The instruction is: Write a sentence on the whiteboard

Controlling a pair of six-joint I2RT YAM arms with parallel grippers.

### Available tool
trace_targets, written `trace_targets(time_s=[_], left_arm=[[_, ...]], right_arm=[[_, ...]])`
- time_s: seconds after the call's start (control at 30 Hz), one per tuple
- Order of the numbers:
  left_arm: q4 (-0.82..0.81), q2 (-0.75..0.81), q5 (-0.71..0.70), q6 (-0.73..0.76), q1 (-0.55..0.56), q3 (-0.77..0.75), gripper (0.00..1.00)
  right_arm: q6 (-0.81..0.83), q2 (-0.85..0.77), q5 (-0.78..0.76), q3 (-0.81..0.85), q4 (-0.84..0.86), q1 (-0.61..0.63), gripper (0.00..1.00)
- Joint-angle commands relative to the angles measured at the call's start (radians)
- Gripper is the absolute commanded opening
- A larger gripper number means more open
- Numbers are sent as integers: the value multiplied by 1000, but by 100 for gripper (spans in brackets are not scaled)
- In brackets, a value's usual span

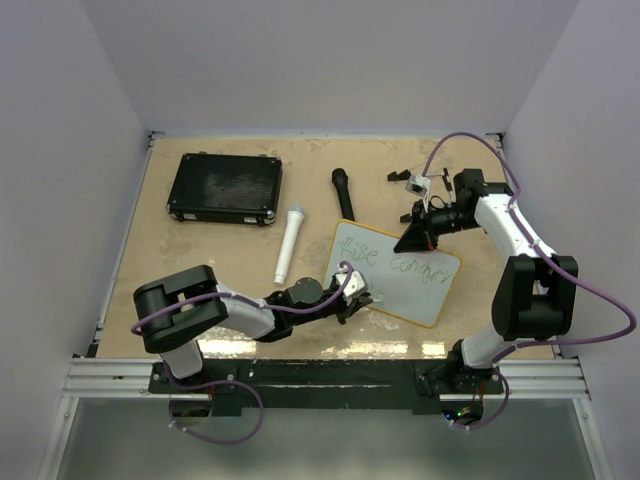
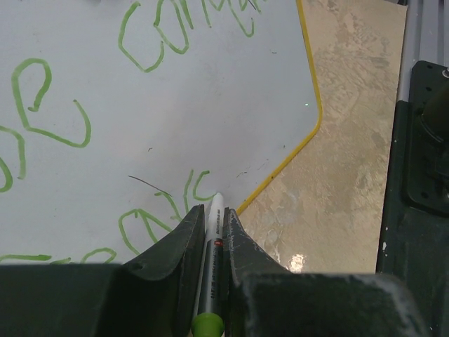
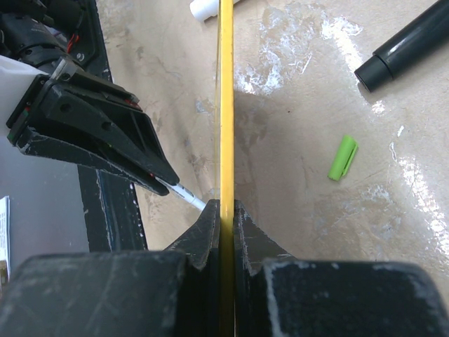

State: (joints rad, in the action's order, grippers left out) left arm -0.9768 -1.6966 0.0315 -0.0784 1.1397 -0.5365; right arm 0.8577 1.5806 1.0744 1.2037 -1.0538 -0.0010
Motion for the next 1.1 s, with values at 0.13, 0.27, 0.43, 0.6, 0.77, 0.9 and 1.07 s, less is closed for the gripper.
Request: trace_targets(time_s=[0.13, 0.27, 0.43, 0.6, 0.77, 0.9, 1.07], left_arm=[[38, -8, -10, -12, -24, 7, 0], [52, 3, -21, -12, -26, 18, 0], [69, 32, -57, -6, -38, 35, 0], [101, 86, -53, 6, -67, 52, 0], [84, 173, 40, 32, -74, 66, 0], [52, 276, 195, 37, -74, 82, 0], [183, 465, 157, 63, -86, 92, 0]], right_arm=[[55, -39, -1, -9, 52, 4, 0], [55, -42, -1, -9, 52, 4, 0], [55, -41, -1, -9, 52, 4, 0], [55, -42, -1, -9, 52, 4, 0], [56, -41, -1, -9, 54, 4, 0], [56, -41, -2, -9, 52, 4, 0], [57, -44, -2, -9, 52, 4, 0]])
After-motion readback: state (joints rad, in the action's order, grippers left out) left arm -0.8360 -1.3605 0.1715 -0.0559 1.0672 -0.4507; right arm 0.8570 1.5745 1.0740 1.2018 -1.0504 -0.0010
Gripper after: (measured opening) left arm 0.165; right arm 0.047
